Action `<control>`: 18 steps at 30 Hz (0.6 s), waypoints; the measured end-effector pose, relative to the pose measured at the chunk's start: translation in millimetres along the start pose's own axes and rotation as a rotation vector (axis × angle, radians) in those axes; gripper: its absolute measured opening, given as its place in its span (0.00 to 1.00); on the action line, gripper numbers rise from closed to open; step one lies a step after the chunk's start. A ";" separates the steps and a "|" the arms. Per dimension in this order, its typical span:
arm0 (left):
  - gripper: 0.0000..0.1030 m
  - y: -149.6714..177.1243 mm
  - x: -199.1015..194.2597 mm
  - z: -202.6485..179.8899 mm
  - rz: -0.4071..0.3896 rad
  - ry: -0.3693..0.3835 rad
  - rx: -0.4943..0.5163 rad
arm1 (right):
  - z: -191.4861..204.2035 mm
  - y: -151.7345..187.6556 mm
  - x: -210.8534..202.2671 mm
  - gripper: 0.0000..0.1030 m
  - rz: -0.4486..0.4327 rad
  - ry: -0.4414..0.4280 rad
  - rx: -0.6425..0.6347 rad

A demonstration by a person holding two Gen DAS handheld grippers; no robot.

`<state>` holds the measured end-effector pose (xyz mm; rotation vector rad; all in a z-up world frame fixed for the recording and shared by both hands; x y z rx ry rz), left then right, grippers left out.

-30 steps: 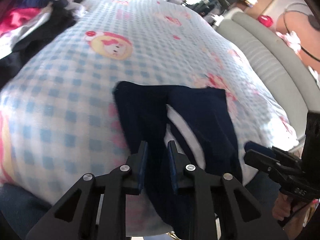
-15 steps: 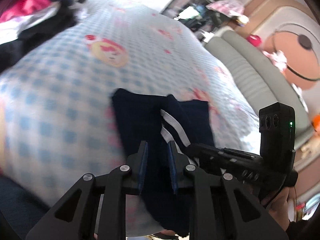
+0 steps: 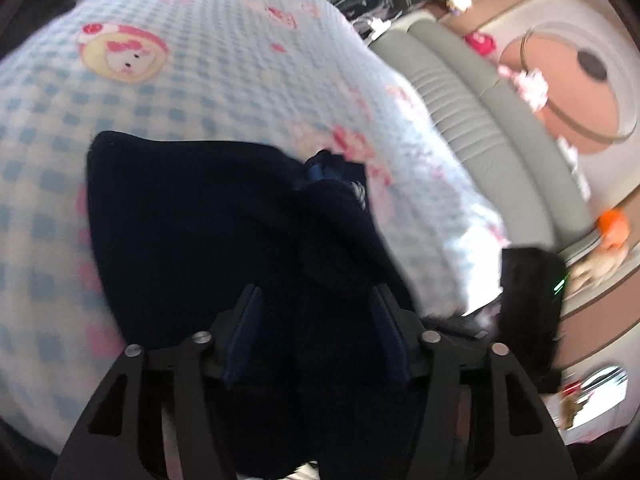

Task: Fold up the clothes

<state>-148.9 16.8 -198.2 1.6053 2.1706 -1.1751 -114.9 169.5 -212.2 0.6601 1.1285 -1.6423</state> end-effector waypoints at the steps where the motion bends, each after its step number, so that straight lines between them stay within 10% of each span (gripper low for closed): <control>1: 0.60 -2.9 -1.6 -0.4 -0.017 0.032 -0.021 | 2.4 -0.3 3.0 0.07 0.003 0.001 -0.002; 7: 0.65 -8.1 0.9 -6.7 -0.040 0.034 -0.005 | 10.1 2.8 10.2 0.10 0.009 -0.014 -0.009; 11: 0.08 -15.7 5.1 -14.3 -0.037 -0.128 0.101 | 13.7 2.0 9.0 0.20 0.008 -0.034 -0.008; 18: 0.08 -34.9 -42.7 -6.4 -0.156 -0.313 0.161 | 8.6 -14.5 -16.7 0.33 -0.067 -0.046 0.003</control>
Point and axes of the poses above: each gripper's, at about its wrist camera, not at the fingertips, and x roughly the way its jaws point, z to its left, y to its underside, the point moved 6 cm from there along x, roughly the way its jaws point, and after that the axes turned 6 degrees about x, right-handed, at the moved point
